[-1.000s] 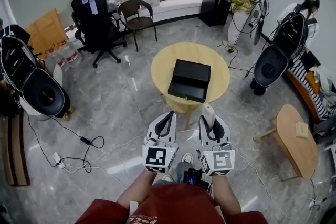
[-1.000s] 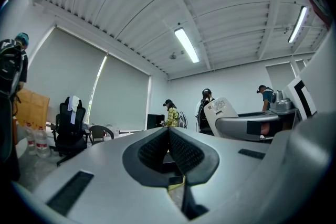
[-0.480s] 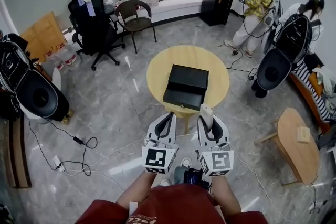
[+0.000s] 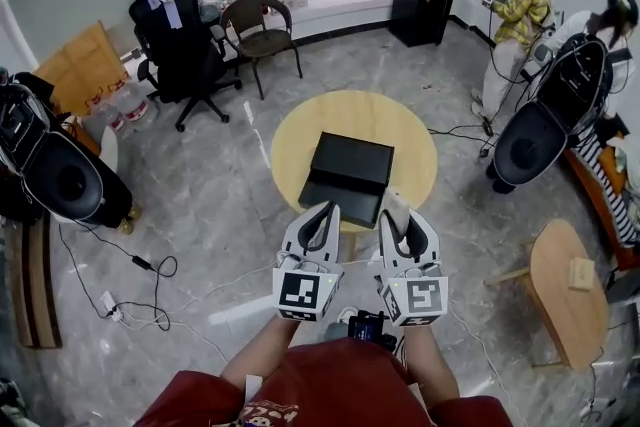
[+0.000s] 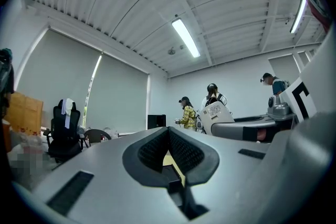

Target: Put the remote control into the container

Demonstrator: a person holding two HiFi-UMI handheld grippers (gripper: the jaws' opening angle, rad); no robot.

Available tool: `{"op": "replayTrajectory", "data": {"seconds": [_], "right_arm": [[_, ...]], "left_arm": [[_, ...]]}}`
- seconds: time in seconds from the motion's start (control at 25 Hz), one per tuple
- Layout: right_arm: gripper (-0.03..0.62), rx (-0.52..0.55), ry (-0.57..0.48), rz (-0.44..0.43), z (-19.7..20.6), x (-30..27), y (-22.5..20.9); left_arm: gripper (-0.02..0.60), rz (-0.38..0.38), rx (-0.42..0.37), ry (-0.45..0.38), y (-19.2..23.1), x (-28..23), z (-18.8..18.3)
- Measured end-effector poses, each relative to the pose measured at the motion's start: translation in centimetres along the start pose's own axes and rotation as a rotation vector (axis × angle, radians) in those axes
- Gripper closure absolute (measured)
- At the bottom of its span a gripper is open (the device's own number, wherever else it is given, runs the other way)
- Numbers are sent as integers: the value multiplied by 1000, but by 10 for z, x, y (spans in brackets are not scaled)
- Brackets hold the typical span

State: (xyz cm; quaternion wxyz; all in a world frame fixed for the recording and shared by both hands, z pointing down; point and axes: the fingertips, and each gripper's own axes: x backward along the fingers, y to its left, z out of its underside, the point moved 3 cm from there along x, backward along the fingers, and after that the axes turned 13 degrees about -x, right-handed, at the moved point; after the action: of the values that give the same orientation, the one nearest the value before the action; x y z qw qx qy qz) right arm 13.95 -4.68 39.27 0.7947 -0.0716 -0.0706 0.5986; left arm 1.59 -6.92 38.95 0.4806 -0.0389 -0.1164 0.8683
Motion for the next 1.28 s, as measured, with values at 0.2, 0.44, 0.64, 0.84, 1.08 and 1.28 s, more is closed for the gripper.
{"op": "replayTrajectory", "data": {"seconds": [0.2,0.44,0.64,0.84,1.08,1.28], "right_arm": [[462,-9,10,-28,-4,-23,-30],[462,-35,15,-65,-2,-48,-63],[461,-57,20,-89,-3,-67,-85],[462,-67,32,-102,6,-77,-97],[462,-60,43,-88,3,-96,-101],[461,-40,39,-68,11,-109,-98]], "left_arm": [[566,-28,-5,8,-4,-36,-2],[566,-63,-19,28,-11,-71,2],[566,-90,-36,43,-14,-96,3],[566,-105,-37,57,-15,-109,11],[566,-92,-22,56,-4,-125,14],[566,-74,-11,34,8,-137,26]]}}
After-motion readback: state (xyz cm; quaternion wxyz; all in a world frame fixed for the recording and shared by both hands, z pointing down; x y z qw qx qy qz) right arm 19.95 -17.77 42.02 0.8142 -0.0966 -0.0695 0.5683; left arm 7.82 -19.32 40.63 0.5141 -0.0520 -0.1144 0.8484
